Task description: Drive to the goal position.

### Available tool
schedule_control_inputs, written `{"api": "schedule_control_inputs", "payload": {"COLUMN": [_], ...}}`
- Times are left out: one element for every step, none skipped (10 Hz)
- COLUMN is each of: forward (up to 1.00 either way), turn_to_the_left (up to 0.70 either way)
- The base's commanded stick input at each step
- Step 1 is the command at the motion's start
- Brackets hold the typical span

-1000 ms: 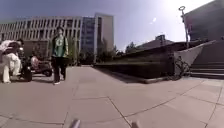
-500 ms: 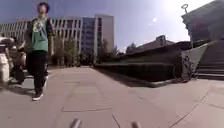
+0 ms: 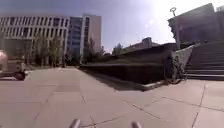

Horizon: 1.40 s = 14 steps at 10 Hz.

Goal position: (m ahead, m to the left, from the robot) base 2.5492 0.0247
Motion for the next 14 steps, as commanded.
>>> {"api": "schedule_control_inputs", "payload": {"forward": [1.00, 1.00, 1.00, 1.00, 1.00, 1.00, 1.00, 1.00, 1.00, 1.00, 1.00, 1.00, 1.00, 1.00], "turn_to_the_left": [0.00, 0.00, 0.00, 0.00, 0.00, 0.22, 0.40, 0.40, 0.40, 0.40, 0.40, 0.29, 0.05, 0.00]}}
